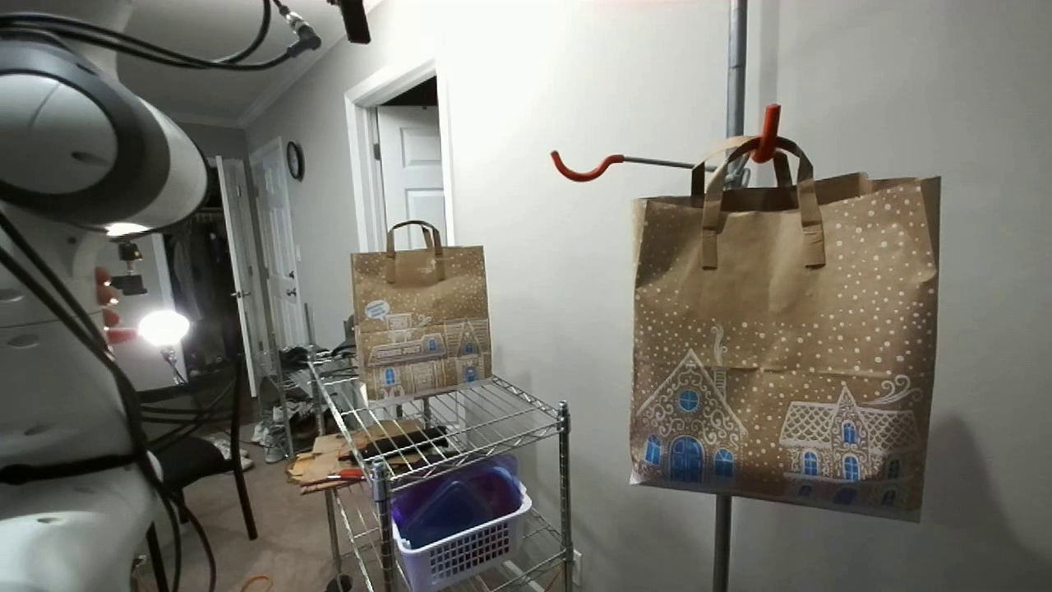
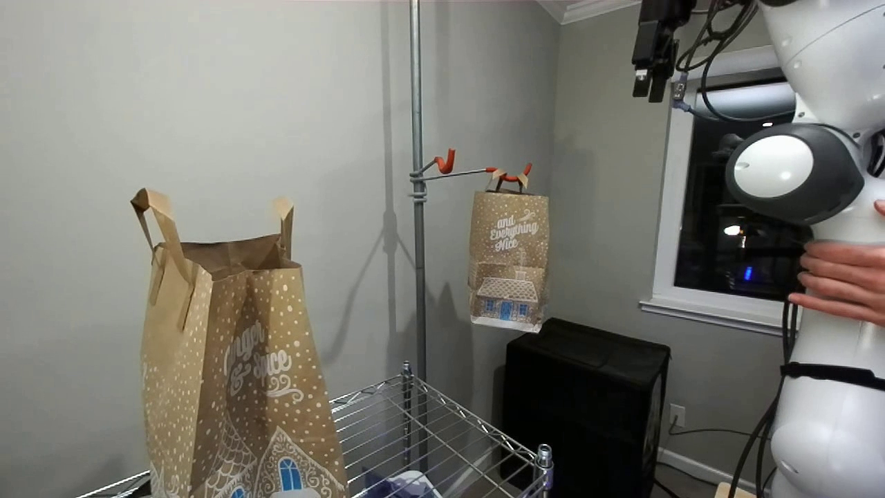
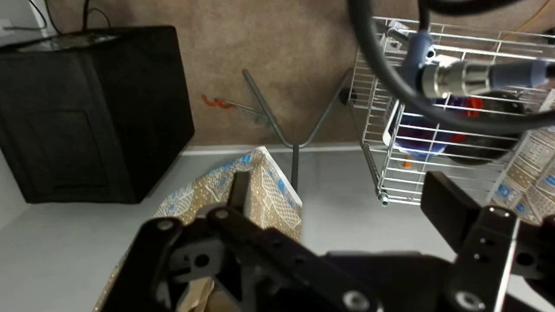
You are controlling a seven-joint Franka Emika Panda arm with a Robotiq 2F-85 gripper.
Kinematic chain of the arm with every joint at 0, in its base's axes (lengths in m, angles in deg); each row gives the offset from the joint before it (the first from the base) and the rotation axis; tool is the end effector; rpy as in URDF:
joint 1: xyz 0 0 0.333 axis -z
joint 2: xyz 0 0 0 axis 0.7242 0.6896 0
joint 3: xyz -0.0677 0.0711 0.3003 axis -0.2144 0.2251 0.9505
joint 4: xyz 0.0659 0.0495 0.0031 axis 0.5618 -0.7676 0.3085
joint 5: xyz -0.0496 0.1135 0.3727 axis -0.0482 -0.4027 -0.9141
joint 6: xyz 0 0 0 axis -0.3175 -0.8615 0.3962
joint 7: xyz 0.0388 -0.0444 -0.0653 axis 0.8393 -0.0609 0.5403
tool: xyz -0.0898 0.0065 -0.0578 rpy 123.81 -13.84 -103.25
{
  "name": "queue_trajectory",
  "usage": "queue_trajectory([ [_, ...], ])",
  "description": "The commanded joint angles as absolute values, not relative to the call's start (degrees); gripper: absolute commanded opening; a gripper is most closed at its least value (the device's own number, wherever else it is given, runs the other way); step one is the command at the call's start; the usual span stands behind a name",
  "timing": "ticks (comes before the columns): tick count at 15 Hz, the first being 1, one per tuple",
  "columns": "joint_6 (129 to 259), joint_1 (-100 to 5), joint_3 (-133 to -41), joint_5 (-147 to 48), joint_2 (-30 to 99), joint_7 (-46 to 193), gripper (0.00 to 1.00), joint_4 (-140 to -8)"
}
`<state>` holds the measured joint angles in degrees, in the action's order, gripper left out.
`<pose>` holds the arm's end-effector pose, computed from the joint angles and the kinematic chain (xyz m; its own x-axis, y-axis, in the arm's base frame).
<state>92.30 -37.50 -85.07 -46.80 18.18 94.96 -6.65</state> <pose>0.2645 -0.0654 0.9379 0.9926 0.0101 0.1206 0.0003 -0.9967 0.0816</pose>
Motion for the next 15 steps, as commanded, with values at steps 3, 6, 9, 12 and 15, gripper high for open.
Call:
queue_trajectory([
  [3,87.4,-38.7,-87.3,-38.5,26.2,101.8,1.0,0.1],
  [6,87.4,-36.8,-89.6,-39.9,26.6,101.9,1.0,-0.8],
  [9,87.6,-33.9,-93.6,-43.1,26.5,101.2,1.0,-2.1],
  [12,86.5,-35.1,-93.7,-41.7,23.4,100.1,1.0,-2.3],
  [15,90.2,-35.0,-94.1,-41.3,18.1,98.2,1.0,-12.0],
])
